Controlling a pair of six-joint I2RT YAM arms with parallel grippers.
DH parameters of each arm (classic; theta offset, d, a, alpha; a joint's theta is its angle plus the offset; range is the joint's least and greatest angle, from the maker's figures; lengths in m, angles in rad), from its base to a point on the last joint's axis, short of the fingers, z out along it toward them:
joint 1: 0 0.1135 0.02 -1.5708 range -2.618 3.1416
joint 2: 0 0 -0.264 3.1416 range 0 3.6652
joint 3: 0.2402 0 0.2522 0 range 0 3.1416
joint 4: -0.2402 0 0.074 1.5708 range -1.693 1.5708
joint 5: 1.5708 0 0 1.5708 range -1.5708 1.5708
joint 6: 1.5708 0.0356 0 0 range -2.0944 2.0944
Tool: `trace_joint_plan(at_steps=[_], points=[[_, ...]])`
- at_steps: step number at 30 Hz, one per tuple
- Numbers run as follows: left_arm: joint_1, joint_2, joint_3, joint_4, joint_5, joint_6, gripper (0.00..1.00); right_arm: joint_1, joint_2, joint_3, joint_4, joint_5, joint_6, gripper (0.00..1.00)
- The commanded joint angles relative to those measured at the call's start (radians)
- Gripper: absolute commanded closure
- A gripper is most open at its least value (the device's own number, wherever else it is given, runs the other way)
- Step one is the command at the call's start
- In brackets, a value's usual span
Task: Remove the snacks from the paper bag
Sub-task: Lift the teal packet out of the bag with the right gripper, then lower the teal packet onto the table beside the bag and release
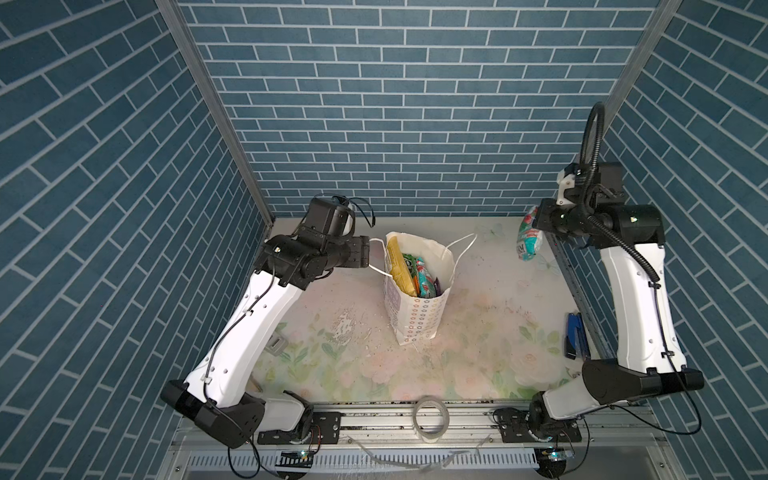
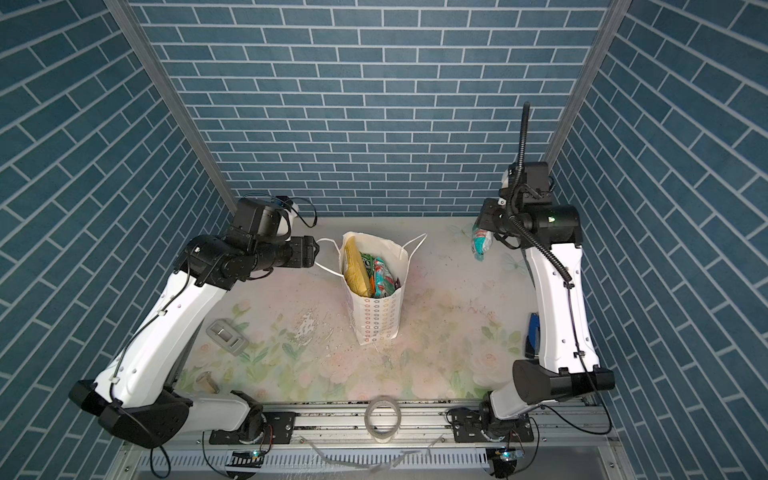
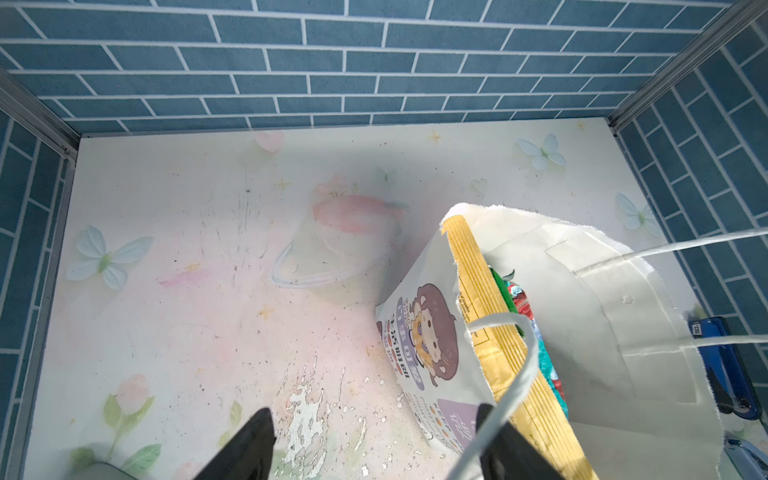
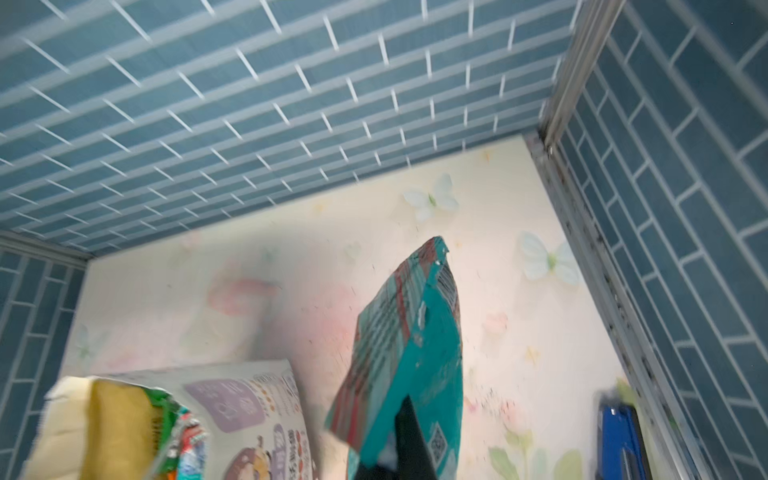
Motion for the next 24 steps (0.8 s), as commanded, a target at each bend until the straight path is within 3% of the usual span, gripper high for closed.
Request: trace_joint_plan(at_steps=[1,7,16,20,24], points=[[0.008,-0.012,0.033,-0.023,0.011,0.013,0.23,-0.004,-0.042,-0.186,0.111,-0.048,0.039,1.00],[0.006,-0.012,0.048,-0.025,0.050,0.037,0.23,-0.006,-0.022,-0.440,0.288,-0.204,0.112,1.00],[0.002,0.003,0.113,-0.106,0.068,0.045,0.23,-0.041,0.082,-0.625,0.601,-0.498,0.237,1.00],[-0.009,0.005,0.142,-0.150,0.082,0.049,0.24,-0.059,0.167,-0.636,0.622,-0.550,0.226,1.00],[-0.038,0.018,0.193,-0.206,0.080,0.046,0.24,-0.088,0.215,-0.642,0.577,-0.530,0.191,1.00]])
